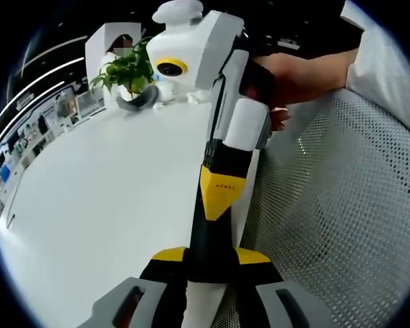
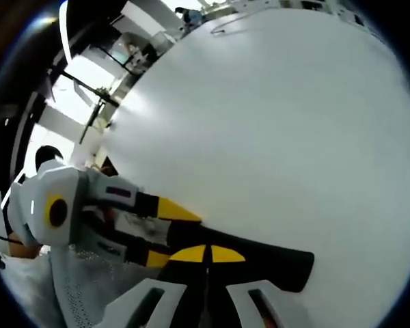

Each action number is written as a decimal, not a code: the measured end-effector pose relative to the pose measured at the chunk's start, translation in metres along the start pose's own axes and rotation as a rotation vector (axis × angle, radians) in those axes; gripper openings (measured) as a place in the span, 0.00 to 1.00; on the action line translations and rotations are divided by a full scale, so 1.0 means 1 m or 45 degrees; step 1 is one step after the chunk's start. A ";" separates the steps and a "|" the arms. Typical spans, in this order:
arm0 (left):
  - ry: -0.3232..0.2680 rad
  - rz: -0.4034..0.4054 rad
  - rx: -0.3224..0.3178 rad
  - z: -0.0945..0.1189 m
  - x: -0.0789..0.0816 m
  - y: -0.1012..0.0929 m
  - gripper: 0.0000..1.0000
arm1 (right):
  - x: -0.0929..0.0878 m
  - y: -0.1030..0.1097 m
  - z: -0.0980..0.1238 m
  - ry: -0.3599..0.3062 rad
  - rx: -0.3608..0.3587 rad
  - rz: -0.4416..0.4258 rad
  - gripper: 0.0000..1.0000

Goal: Press the specified remote control buttons in sequence, fully releasing each button before pressing the next.

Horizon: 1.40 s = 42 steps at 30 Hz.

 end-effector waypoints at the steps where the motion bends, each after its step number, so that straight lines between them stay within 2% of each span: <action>1: 0.000 0.000 0.000 0.000 0.000 0.000 0.25 | 0.000 0.000 0.000 0.000 0.001 -0.002 0.00; 9: -0.006 0.005 0.002 0.000 0.000 0.000 0.25 | -0.001 0.000 -0.001 -0.012 -0.010 0.003 0.00; 11: -0.007 0.006 0.002 0.000 0.000 0.000 0.25 | 0.000 0.001 -0.001 -0.007 -0.045 0.042 0.00; 12: -0.009 0.007 0.002 0.000 0.000 0.000 0.25 | 0.000 0.001 -0.001 0.003 -0.079 0.095 0.00; 17: -0.008 0.007 0.003 0.000 0.000 0.000 0.25 | 0.002 0.004 -0.003 0.056 -0.134 0.121 0.00; 20: -0.007 0.009 0.005 0.000 -0.001 0.000 0.25 | 0.001 0.002 -0.002 0.047 -0.121 0.058 0.00; 22: -0.006 0.008 0.006 0.000 0.000 0.000 0.25 | -0.001 0.000 -0.001 -0.007 -0.107 0.005 0.00; 25: -0.007 0.007 0.004 0.000 0.000 0.000 0.25 | -0.003 0.003 0.000 -0.070 -0.145 0.041 0.00; 26: -0.007 0.007 0.003 0.000 0.000 0.000 0.25 | -0.003 0.003 0.000 -0.073 -0.167 0.073 0.00; 29: -0.007 0.008 0.006 0.000 0.000 0.000 0.25 | -0.001 0.005 -0.001 -0.036 -0.209 0.055 0.00; 35: -0.013 0.014 0.009 0.000 0.000 -0.001 0.25 | -0.001 0.003 -0.001 -0.035 -0.229 -0.119 0.00; 38: -0.020 0.019 0.007 0.000 -0.001 0.000 0.25 | -0.002 0.005 0.000 -0.073 -0.298 -0.007 0.00; 42: -0.022 0.020 0.008 0.000 0.000 0.000 0.25 | -0.002 0.007 -0.002 -0.081 -0.331 0.036 0.00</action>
Point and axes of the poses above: the point that each gripper's makers call its tool centre point, and the gripper's own axes: z roughly backward along the fingers, y roughly to its left, x roughly out of its top, the point moved 3 cm from there along z, roughly backward along the fingers, and after that the axes turned 8 degrees about -x, right-handed, at the moved point
